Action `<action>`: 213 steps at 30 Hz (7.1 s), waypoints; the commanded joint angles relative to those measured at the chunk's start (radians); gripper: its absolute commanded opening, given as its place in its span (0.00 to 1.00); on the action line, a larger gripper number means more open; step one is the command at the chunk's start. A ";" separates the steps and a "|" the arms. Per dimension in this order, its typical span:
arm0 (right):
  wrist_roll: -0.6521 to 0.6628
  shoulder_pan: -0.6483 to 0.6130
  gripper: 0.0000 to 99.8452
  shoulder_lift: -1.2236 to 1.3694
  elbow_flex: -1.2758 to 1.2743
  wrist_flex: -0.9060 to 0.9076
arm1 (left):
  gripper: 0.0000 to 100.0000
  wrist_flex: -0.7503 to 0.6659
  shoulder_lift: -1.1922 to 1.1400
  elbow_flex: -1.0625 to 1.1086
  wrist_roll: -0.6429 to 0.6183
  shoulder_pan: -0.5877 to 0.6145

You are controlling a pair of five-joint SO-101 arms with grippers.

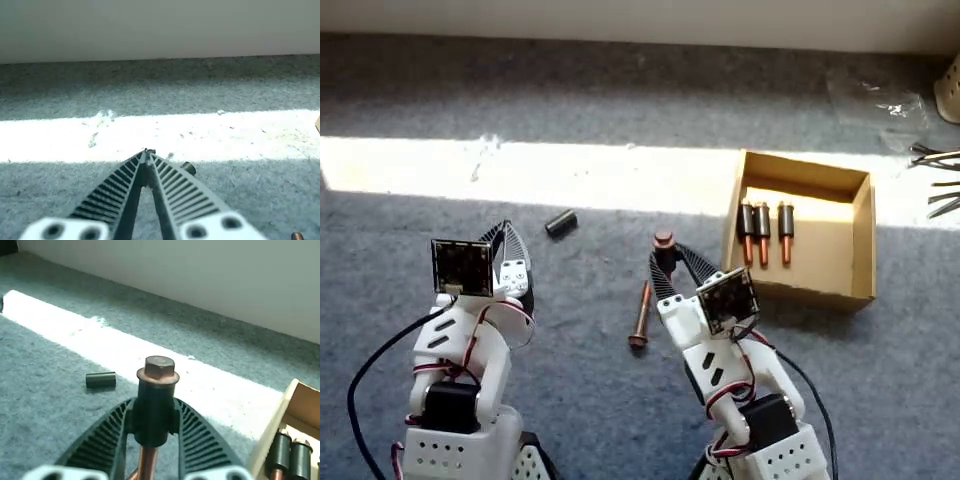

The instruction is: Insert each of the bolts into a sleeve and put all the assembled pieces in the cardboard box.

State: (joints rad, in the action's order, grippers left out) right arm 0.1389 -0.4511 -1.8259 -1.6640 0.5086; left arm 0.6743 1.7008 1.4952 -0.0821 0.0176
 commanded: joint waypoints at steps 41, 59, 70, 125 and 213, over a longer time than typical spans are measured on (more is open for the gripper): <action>0.011 0.524 0.00 1.118 1.009 0.309 | 0.01 0.095 0.015 0.042 -0.003 0.232; 0.184 0.688 0.00 1.581 1.043 0.053 | 0.01 0.094 0.013 0.045 0.002 0.236; 0.187 0.728 0.01 1.745 1.152 0.001 | 0.01 0.089 0.013 0.071 0.002 0.236; 0.249 0.127 0.18 1.159 1.041 0.165 | 0.01 0.095 0.013 0.067 0.003 0.165; -0.990 -0.211 0.18 2.865 2.891 0.831 | 0.01 -0.074 0.013 0.157 -0.002 0.364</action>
State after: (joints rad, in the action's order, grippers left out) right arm -0.8370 -0.6751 1.1324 1.2068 1.2958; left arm 0.6222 1.7008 1.6609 -0.0821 0.3997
